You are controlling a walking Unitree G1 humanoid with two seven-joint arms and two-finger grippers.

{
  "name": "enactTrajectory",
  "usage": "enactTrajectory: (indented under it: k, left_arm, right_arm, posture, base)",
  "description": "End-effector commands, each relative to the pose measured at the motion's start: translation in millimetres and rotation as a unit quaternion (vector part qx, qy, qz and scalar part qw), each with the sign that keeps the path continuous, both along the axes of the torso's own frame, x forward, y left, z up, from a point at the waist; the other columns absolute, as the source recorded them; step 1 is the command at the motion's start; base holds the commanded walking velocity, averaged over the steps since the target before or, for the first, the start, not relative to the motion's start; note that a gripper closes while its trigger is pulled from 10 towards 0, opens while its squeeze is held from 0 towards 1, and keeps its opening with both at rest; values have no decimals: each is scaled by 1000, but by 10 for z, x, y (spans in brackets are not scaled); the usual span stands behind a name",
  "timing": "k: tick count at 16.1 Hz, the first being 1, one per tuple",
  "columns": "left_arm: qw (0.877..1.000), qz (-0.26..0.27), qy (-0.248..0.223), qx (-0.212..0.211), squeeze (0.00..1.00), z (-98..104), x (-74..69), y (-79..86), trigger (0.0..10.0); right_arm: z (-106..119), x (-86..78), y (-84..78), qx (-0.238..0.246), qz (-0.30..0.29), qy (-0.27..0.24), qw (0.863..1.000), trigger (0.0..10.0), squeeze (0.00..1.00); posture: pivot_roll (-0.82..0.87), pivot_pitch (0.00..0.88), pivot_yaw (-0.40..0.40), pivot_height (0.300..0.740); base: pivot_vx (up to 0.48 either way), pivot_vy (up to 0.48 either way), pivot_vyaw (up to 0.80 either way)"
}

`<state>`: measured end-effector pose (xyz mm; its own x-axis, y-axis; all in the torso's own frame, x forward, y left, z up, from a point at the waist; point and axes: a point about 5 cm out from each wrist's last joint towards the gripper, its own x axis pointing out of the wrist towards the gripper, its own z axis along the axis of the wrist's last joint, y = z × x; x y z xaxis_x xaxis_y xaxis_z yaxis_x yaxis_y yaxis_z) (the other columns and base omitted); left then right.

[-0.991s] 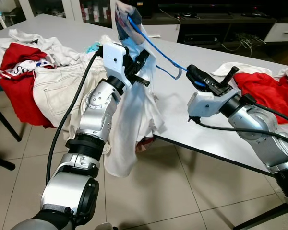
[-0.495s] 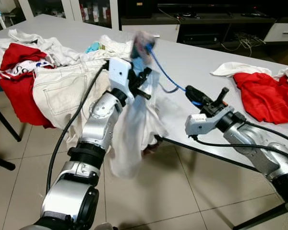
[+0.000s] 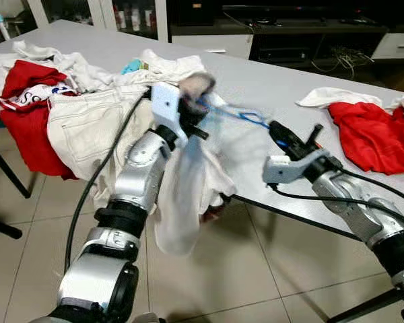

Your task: Hang hanger

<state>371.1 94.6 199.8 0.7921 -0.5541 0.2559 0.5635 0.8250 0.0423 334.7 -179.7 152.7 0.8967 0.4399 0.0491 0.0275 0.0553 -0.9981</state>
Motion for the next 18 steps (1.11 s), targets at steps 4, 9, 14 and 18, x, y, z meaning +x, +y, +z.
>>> enactTrajectory:
  k: [4,9,14,18]
  left_arm:
    - [1000,4,1,7,0,-46,-8,5,10000]
    - [1000,4,-3,2,0,-12,-4,10,10000]
    - [1000,3,-3,0,0,-23,-12,18,10000]
    - [1000,-1,-5,-2,0,-16,-13,0,10000]
  right_arm:
    - [-36,0,-48,5,-11,16,1000,10000,0]
    - [-135,23,-246,-11,-60,38,997,10000,0]
    - [103,106,-501,147,-141,25,979,10000,0]
    - [192,131,-576,209,-159,25,965,10000,0]
  posture:
    - [-56,0,-7,740]
    - [-55,0,-12,740]
    - [-56,0,-13,740]
    - [-59,0,-12,740]
  base:
    - [0,0,0]
    - [0,0,0]
    - [0,0,0]
    - [0,0,0]
